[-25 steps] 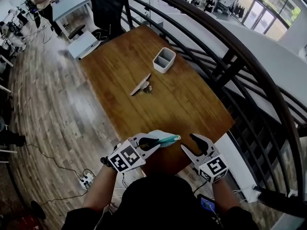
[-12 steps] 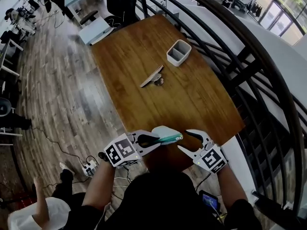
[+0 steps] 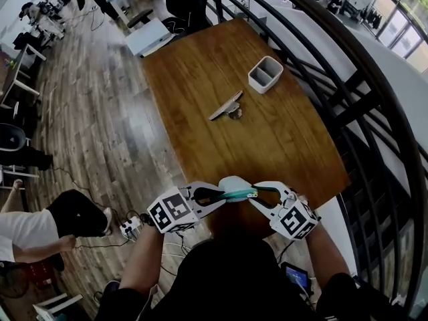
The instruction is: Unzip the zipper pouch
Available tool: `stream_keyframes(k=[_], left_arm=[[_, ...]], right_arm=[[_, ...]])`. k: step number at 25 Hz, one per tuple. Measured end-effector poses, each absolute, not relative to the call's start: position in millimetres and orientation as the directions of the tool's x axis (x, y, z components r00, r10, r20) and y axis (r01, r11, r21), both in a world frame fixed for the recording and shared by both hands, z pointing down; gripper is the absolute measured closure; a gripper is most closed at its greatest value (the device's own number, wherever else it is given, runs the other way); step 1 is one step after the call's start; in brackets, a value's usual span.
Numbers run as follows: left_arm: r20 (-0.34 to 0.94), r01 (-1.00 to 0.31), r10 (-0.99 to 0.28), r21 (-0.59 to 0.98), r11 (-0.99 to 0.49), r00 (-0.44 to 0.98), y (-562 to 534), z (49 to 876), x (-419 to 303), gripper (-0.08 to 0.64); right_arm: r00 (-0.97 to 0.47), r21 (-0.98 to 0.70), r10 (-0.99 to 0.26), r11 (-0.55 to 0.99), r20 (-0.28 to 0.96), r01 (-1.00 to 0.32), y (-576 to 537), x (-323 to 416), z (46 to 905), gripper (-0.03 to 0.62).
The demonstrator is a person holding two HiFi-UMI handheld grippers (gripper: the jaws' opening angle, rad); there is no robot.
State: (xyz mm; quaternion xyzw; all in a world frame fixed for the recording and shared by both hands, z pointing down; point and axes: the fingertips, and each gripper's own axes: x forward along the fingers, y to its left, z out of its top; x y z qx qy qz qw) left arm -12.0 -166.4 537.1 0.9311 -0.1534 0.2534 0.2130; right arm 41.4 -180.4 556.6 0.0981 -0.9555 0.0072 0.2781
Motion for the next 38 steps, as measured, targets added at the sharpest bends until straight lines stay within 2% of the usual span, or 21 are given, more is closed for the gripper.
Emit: stream_keyframes(k=[2, 7, 13, 17, 21, 27, 38], left_arm=[[0.533, -0.409, -0.199, 0.311, -0.858, 0.822, -169, 536, -16, 0.505], [0.518, -0.441, -0.253, 0.279, -0.853, 0.817, -177, 533, -21, 0.468], [0.481, -0.513, -0.37, 0.208, -0.833, 0.795, -196, 515, -33, 0.454], [0.412, -0.555, -0.431, 0.251, -0.793, 0.803, -204, 496, -39, 0.454], [0.344, -0.531, -0.42, 0.358, -0.768, 0.84, -203, 479, -24, 0.463], [0.32, -0.505, -0.394, 0.464, -0.727, 0.862, -197, 473, 3, 0.502], [0.303, -0.467, -0.355, 0.559, -0.685, 0.884, -196, 465, 25, 0.5]], right_arm=[[-0.833, 0.032, -0.184, 0.98, 0.522, -0.196, -178, 40, 551, 0.524], [-0.842, 0.008, -0.224, 0.968, 0.491, -0.252, -176, 40, 537, 0.566], [-0.83, -0.025, -0.33, 0.924, 0.45, -0.381, -186, 50, 526, 0.581], [-0.805, -0.047, -0.404, 0.883, 0.434, -0.468, -194, 61, 518, 0.584], [-0.788, -0.018, -0.452, 0.863, 0.419, -0.505, -199, 63, 508, 0.584], [-0.752, 0.038, -0.508, 0.838, 0.421, -0.545, -198, 58, 498, 0.584], [-0.696, 0.155, -0.574, 0.807, 0.432, -0.57, -195, 47, 485, 0.584]])
